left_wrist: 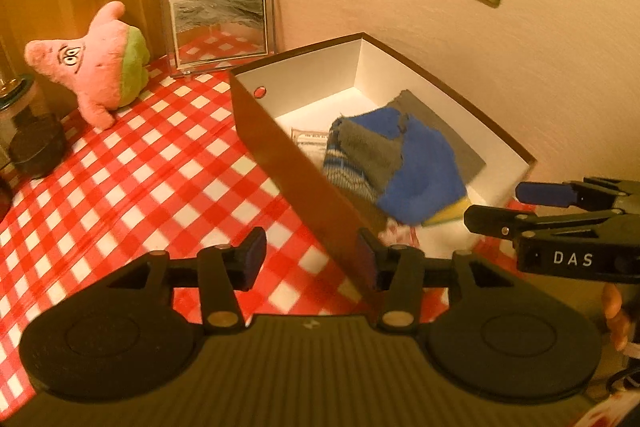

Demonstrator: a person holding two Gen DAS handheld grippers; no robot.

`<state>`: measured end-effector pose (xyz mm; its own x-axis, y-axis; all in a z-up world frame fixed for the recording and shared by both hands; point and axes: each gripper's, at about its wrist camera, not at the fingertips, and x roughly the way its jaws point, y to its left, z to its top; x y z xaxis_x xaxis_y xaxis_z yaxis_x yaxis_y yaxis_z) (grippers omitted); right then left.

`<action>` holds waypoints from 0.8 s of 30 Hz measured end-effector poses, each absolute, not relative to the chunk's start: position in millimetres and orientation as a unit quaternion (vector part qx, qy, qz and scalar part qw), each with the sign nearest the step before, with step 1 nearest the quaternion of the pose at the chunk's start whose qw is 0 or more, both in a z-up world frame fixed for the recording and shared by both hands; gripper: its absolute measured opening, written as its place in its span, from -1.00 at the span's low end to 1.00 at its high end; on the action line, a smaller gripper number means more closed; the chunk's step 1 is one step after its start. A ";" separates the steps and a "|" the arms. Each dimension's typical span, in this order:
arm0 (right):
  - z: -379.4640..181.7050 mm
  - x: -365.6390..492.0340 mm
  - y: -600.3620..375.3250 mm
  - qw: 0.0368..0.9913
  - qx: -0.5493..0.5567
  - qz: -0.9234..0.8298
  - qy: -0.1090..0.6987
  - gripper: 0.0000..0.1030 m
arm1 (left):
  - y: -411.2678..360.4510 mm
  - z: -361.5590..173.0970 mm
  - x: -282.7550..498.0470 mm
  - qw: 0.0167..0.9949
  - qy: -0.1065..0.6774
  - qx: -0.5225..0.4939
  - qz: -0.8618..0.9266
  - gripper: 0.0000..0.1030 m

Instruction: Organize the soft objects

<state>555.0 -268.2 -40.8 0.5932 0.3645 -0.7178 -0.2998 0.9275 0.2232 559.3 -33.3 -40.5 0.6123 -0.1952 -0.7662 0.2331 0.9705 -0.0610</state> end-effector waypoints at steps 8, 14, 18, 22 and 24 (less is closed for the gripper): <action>-31.2 452.6 -241.4 0.894 0.066 0.165 0.411 0.40 | 15.8 -33.4 462.0 0.899 0.415 0.024 -0.137 -0.02; -26.6 357.1 -213.8 0.898 0.085 0.153 0.404 0.40 | 56.3 -29.2 367.4 0.905 0.401 0.038 -0.134 0.00; -24.6 286.5 -196.8 0.903 0.089 0.146 0.394 0.40 | 77.5 -27.5 295.0 0.910 0.390 0.054 -0.129 0.02; -21.1 223.7 -186.8 0.902 0.097 0.145 0.396 0.40 | 92.7 -24.6 234.5 0.908 0.396 0.062 -0.123 0.02; -17.4 199.1 -182.3 0.897 0.100 0.150 0.403 0.40 | 99.4 -19.7 207.2 0.909 0.395 0.064 -0.115 0.03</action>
<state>199.1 -182.3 -17.4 0.6300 0.3502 -0.6932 -0.1893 0.9349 0.3003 207.2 99.4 -19.7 0.6610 -0.1590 -0.7333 0.2598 0.9653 0.0249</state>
